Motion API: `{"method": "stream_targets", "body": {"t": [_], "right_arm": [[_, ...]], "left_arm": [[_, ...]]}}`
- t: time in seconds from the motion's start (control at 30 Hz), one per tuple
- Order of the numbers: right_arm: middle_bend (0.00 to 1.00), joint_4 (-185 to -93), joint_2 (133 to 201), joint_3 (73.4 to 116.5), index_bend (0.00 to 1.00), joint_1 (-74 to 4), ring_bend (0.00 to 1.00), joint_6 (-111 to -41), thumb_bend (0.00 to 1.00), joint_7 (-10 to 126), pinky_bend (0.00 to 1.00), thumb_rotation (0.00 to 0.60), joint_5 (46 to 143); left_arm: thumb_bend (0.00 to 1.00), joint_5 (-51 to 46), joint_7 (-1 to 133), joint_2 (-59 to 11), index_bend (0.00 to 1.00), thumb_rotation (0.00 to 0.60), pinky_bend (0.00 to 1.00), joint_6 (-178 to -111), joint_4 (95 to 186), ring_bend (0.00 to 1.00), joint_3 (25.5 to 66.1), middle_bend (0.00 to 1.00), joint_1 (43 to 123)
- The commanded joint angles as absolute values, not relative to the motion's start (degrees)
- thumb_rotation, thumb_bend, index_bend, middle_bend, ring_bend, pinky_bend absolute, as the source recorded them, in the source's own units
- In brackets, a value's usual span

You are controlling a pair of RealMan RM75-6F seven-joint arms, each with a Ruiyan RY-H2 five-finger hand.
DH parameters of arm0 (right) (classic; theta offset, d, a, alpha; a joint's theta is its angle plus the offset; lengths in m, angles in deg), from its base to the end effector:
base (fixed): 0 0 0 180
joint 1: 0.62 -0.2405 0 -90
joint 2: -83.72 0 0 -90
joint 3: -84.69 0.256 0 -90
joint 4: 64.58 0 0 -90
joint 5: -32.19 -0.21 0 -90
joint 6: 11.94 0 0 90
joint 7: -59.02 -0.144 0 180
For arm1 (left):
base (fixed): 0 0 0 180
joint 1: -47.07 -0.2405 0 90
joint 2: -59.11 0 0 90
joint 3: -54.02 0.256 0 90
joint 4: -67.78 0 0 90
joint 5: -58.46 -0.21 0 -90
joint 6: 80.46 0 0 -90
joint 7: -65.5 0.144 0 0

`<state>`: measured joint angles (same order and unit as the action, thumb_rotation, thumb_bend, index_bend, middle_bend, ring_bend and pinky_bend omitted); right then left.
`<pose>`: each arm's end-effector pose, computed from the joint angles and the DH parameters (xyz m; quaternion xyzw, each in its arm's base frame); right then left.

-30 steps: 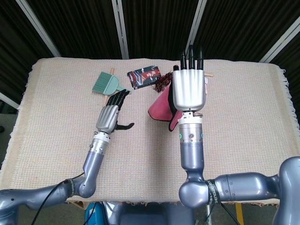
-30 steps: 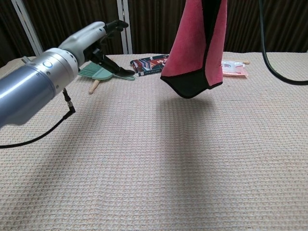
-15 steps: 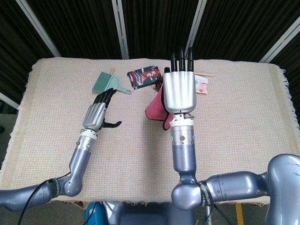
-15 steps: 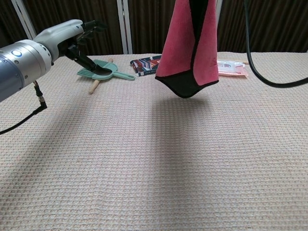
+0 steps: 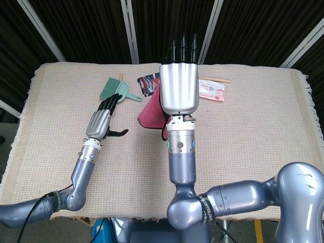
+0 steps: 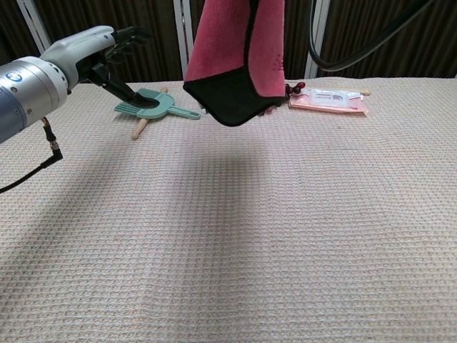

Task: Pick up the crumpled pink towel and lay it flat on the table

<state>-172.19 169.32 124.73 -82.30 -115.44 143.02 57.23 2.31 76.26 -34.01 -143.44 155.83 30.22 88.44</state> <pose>0.1283 -0.3541 0.1457 0.5626 -0.1828 0.4127 0.6927 -0.1067 0.3706 0.0158 -0.5639 -0.4965 -0.5208 0.4053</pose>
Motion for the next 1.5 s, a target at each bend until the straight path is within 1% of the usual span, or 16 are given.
{"method": "stream_targets", "body": {"t": [0.03, 0.1, 0.3, 0.5, 0.6, 0.77, 0.97, 1.1, 1.23, 1.37, 1.5], "right_arm": [[0.19, -171.52, 170.36, 124.18, 0.65, -82.51, 0.00, -115.31, 0.48, 142.40, 0.00, 0.600, 56.46], [0.19, -170.78, 171.27, 124.01, 0.65, -82.64, 0.00, -115.08, 0.48, 141.55, 0.00, 0.600, 55.84], [0.19, -169.35, 172.88, 123.80, 0.65, -83.80, 0.00, -114.53, 0.48, 140.32, 0.00, 0.600, 55.75], [0.19, -169.05, 174.24, 123.72, 0.65, -84.81, 0.00, -114.94, 0.48, 139.56, 0.00, 0.600, 55.79], [0.19, -168.94, 174.49, 123.83, 0.65, -84.98, 0.00, -115.24, 0.48, 139.34, 0.00, 0.600, 55.62], [0.19, -169.04, 174.44, 123.90, 0.65, -84.93, 0.00, -115.34, 0.48, 138.82, 0.00, 0.600, 55.55], [0.19, -169.07, 174.03, 123.71, 0.65, -84.57, 0.00, -115.15, 0.48, 138.39, 0.00, 0.600, 55.49], [0.19, -169.25, 173.82, 123.64, 0.65, -84.39, 0.00, -114.97, 0.48, 137.90, 0.00, 0.600, 55.58], [0.19, -169.69, 173.83, 123.53, 0.65, -84.38, 0.00, -115.13, 0.48, 137.69, 0.00, 0.600, 55.62], [0.19, -170.32, 173.88, 123.60, 0.65, -84.31, 0.00, -115.49, 0.48, 137.46, 0.00, 0.600, 55.40], [0.19, -171.05, 173.90, 123.79, 0.65, -84.17, 0.00, -115.71, 0.48, 137.32, 0.00, 0.600, 54.89]], "left_arm": [[0.09, 1.74, 75.50, -34.31, 0.00, 0.600, 0.03, -144.03, 156.07, 0.00, 30.27, 0.00, 88.44], [0.08, 1.00, 74.65, -35.00, 0.00, 0.600, 0.03, -144.85, 156.19, 0.00, 30.27, 0.00, 88.49], [0.08, -0.57, 73.65, -37.93, 0.00, 0.600, 0.03, -147.07, 154.77, 0.00, 30.17, 0.00, 89.30], [0.08, -2.66, 73.61, -43.35, 0.00, 0.600, 0.02, -148.87, 148.50, 0.00, 30.32, 0.00, 91.71], [0.08, -4.10, 73.74, -45.69, 0.00, 0.600, 0.00, -149.66, 145.31, 0.00, 30.94, 0.00, 92.67], [0.08, -6.46, 73.23, -48.88, 0.00, 0.600, 0.00, -150.60, 140.24, 0.00, 31.95, 0.00, 93.83], [0.08, -7.75, 72.34, -50.44, 0.00, 0.600, 0.00, -150.98, 139.85, 0.00, 33.00, 0.00, 93.81], [0.08, -9.58, 72.00, -50.33, 0.00, 0.600, 0.00, -152.31, 141.51, 0.00, 33.97, 0.00, 93.15], [0.08, -10.13, 72.98, -50.55, 0.00, 0.600, 0.00, -152.52, 140.95, 0.00, 34.44, 0.00, 93.08], [0.10, -10.40, 73.41, -51.82, 0.00, 0.600, 0.00, -152.86, 137.97, 0.00, 34.23, 0.00, 93.40], [0.11, -11.09, 71.50, -53.47, 0.00, 0.600, 0.00, -153.31, 134.10, 0.00, 33.21, 0.00, 94.23]]}}
